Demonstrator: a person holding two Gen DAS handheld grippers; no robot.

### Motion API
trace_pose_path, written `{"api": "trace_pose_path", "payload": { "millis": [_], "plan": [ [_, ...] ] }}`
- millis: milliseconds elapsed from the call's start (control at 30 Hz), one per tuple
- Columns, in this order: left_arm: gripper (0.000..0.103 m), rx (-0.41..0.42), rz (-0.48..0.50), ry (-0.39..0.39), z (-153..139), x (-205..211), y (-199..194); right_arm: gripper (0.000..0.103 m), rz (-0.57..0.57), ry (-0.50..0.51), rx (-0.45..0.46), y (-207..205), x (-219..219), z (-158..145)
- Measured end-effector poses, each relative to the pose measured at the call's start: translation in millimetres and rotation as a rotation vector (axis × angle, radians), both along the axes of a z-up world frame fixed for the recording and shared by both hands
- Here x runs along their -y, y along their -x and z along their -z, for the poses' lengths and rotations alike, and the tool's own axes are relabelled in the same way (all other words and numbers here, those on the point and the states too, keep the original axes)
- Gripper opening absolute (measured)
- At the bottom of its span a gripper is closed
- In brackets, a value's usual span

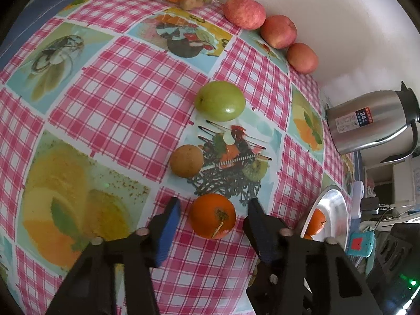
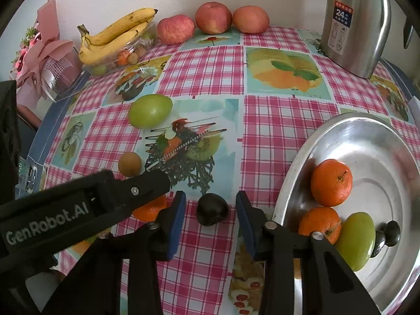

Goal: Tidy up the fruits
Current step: 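Close the left gripper on the tangerine while the right closes on the dark plum, then carry the tangerine in the left tool while the right carries the plum over the plate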

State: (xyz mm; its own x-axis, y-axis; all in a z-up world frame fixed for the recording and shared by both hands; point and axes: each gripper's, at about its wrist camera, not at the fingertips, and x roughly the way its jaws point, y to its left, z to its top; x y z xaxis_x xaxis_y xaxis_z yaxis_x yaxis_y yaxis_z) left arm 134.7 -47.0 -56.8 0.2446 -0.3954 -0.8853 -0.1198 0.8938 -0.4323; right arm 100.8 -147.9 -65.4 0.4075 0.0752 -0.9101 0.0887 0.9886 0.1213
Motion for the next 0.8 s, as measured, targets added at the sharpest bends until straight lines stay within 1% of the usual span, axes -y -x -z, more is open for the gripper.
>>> {"api": "trace_pose_path", "payload": {
  "millis": [67, 133, 200, 367, 533, 700, 800],
  "plan": [
    [0.051, 0.0, -0.001, -0.002, 0, 0, 0, 0.035, -0.001, -0.004, -0.005, 0, 0, 2],
    [0.042, -0.007, -0.004, 0.012, 2, 0, -1, 0.033, -0.002, 0.0, -0.008, 0, 0, 2],
    [0.041, -0.011, -0.009, 0.017, 3, -1, 0, 0.028, 0.002, -0.004, -0.012, 0, 1, 3],
    [0.039, -0.016, -0.01, 0.046, 3, -2, 1, 0.027, 0.01, -0.017, -0.012, 0, 3, 3],
    [0.039, -0.009, -0.023, 0.05, 0, -3, 1, 0.027, 0.018, -0.021, -0.006, 1, 3, 1],
    [0.039, 0.029, -0.038, 0.076, -12, -10, 1, 0.027, 0.018, -0.028, 0.021, 2, 3, -9],
    [0.039, 0.064, -0.039, 0.06, -25, -13, 1, 0.026, 0.032, -0.027, 0.041, 4, 5, -20]
  ]
}}
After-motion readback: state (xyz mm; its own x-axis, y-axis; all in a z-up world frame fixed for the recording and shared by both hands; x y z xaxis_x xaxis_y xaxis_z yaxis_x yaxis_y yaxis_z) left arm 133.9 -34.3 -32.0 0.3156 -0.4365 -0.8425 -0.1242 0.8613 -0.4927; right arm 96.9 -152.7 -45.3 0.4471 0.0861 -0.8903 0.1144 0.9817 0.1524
